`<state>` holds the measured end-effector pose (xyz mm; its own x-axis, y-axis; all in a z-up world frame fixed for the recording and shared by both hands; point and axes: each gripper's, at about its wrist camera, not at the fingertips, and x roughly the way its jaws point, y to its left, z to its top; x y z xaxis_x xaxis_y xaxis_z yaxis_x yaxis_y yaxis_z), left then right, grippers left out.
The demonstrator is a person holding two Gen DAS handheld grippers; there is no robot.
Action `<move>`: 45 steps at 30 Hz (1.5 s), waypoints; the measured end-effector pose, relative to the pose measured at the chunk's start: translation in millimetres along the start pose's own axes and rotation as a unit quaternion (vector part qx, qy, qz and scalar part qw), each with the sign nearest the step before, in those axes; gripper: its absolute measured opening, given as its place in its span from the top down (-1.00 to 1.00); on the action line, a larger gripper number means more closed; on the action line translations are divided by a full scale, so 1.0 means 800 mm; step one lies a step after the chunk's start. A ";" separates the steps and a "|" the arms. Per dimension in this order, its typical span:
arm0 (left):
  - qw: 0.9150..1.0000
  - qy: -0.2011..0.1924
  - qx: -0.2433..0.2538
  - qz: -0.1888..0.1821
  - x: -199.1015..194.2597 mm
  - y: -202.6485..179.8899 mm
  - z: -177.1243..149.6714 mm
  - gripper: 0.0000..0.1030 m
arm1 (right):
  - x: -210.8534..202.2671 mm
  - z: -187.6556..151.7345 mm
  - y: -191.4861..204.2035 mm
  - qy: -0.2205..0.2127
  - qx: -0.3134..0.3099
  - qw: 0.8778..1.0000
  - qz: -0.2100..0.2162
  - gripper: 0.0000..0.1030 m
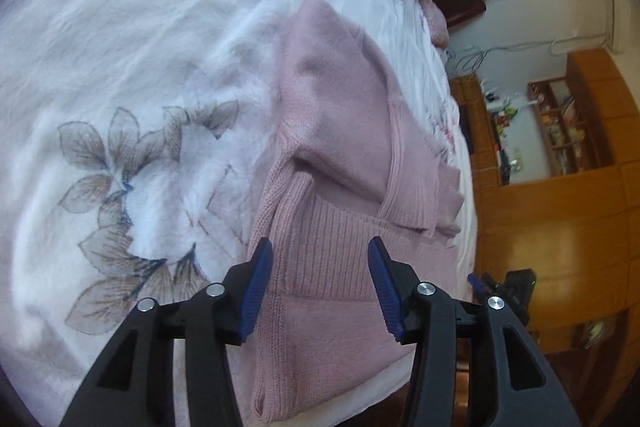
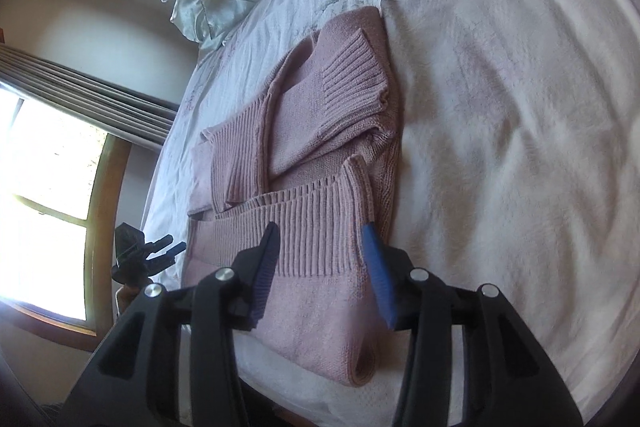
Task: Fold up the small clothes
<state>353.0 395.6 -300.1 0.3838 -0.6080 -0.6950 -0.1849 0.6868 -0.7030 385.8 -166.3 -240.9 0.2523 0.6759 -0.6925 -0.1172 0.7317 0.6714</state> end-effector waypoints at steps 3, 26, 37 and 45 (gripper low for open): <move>0.999 0.012 0.022 0.040 0.009 -0.011 -0.002 0.03 | 0.017 0.002 -0.003 0.011 -0.002 1.000 -0.008 0.12; 0.993 0.037 0.077 0.081 0.030 -0.031 -0.011 0.67 | 0.038 0.004 -0.005 0.020 -0.022 0.999 -0.018 0.11; 0.996 0.005 0.074 0.043 0.017 -0.025 -0.018 0.83 | 0.067 0.008 0.015 0.033 -0.070 0.996 -0.053 0.82; 0.990 -0.078 0.101 -0.060 -0.060 -0.053 -0.046 0.84 | -0.001 -0.012 0.051 -0.028 -0.091 0.995 -0.028 0.83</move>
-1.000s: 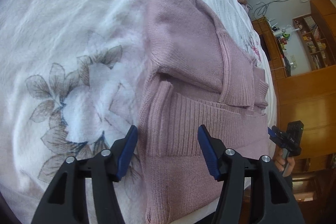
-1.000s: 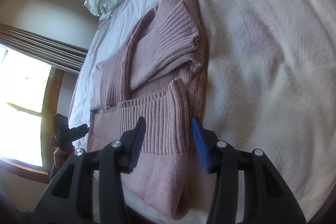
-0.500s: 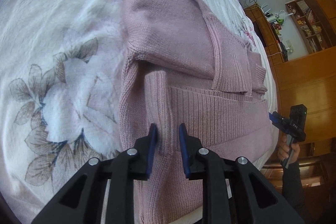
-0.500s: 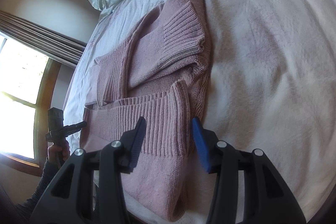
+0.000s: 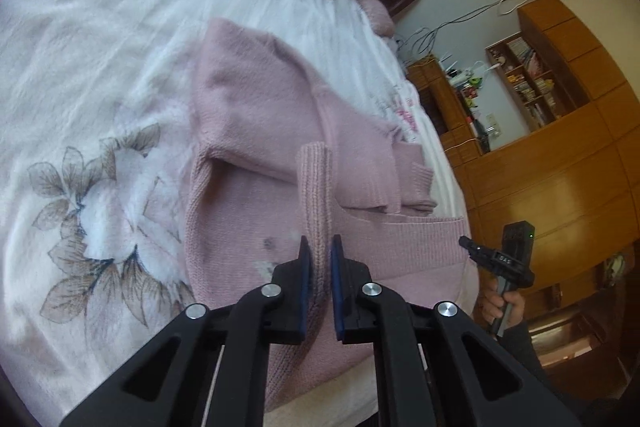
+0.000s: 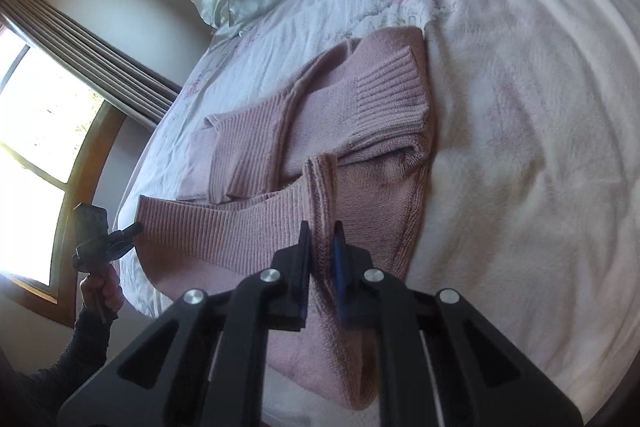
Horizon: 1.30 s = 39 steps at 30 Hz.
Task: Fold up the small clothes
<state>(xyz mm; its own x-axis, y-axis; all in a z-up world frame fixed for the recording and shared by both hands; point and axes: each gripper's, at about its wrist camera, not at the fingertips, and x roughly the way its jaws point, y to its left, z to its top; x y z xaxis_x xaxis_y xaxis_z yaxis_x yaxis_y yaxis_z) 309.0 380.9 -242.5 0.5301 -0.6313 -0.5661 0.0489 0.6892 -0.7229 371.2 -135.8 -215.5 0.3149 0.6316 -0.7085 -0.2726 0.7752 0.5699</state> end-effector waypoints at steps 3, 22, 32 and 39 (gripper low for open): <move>0.999 -0.025 0.008 -0.030 -0.023 -0.015 0.000 0.84 | -0.024 0.001 0.016 -0.020 -0.010 1.000 0.006 0.83; 0.994 -0.088 0.050 -0.037 -0.033 -0.057 0.171 0.84 | -0.059 0.148 0.053 -0.118 -0.014 0.992 -0.032 0.84; 0.999 -0.032 -0.018 0.027 0.082 0.025 0.238 0.85 | 0.063 0.230 0.006 -0.055 0.007 0.993 -0.104 0.84; 0.996 -0.008 -0.074 0.056 0.128 0.079 0.251 0.85 | 0.144 0.241 -0.041 -0.008 0.036 0.987 -0.159 0.84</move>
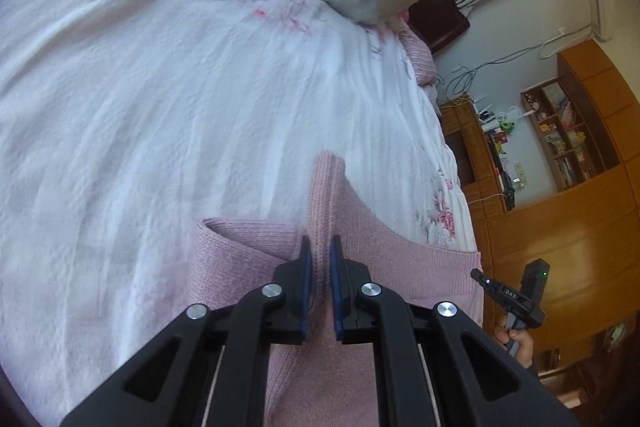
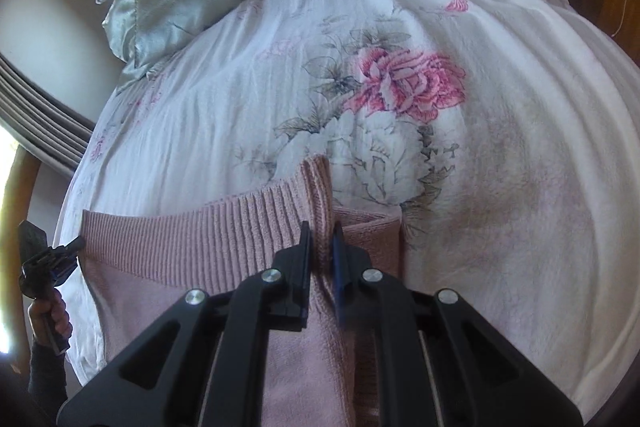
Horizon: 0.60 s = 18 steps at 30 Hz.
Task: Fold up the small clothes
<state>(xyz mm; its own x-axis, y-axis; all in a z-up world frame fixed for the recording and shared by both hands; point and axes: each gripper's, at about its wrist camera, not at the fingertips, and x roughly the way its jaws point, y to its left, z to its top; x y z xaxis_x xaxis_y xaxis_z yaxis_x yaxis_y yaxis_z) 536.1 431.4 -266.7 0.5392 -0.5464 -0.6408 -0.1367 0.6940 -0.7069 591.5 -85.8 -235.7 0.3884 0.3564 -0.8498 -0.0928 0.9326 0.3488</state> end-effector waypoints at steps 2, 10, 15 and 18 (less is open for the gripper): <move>1.000 0.000 0.002 0.001 0.003 0.001 0.002 0.85 | 0.005 0.000 -0.004 -0.001 0.004 1.000 0.001 0.84; 0.999 -0.021 0.005 -0.035 -0.013 -0.017 0.019 0.86 | -0.027 0.013 0.012 -0.030 -0.003 0.999 0.020 0.85; 1.000 -0.015 -0.008 -0.017 0.002 -0.001 0.024 0.86 | -0.008 0.025 0.009 -0.018 0.002 1.000 0.006 0.85; 1.000 -0.003 -0.026 -0.001 0.020 0.022 0.022 0.86 | 0.017 0.024 0.002 -0.005 0.008 1.000 -0.004 0.85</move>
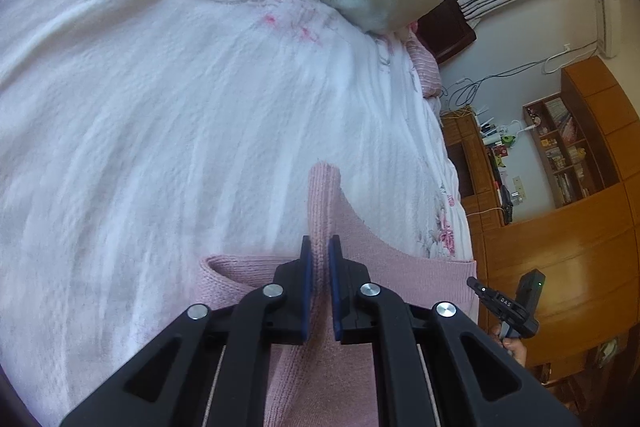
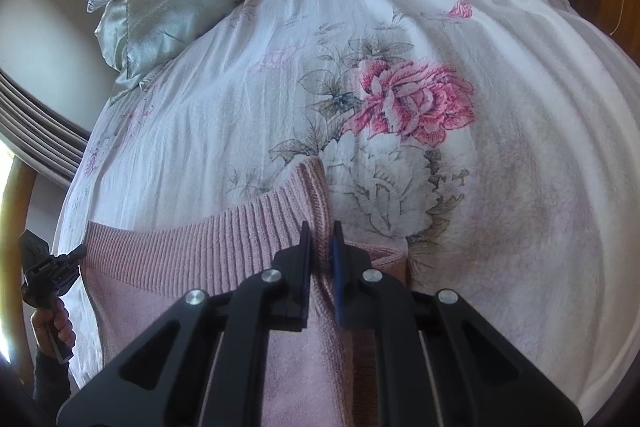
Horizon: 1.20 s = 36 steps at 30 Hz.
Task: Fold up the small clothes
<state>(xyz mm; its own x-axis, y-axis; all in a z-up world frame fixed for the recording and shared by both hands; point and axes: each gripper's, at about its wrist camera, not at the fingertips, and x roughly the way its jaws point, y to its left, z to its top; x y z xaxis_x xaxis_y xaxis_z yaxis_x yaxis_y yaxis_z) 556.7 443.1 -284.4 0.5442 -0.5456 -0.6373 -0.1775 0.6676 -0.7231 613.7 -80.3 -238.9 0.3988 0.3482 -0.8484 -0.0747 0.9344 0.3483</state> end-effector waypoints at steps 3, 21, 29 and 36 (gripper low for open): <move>1.000 0.009 -0.013 0.015 0.014 0.021 -0.002 0.86 | 0.023 -0.002 -0.010 0.012 0.011 1.000 -0.005 0.85; 0.995 0.074 0.062 0.026 0.079 -0.048 -0.028 0.61 | 0.040 -0.034 -0.008 0.015 0.051 0.994 0.097 0.69; 0.997 0.044 0.068 0.008 0.035 -0.059 -0.036 0.54 | 0.014 -0.050 -0.029 0.013 0.083 0.985 0.151 0.80; 0.994 0.078 0.065 -0.039 0.012 -0.016 -0.115 0.43 | 0.014 -0.142 -0.003 0.072 0.026 0.978 0.193 1.00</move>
<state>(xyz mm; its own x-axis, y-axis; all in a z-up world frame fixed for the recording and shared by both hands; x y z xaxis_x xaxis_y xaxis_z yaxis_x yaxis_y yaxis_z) 488.5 383.1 -305.8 0.4170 -0.6638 -0.6208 -0.0270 0.6737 -0.7385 515.0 -70.3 -294.8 0.2175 0.6845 -0.6958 -0.1470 0.7277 0.6700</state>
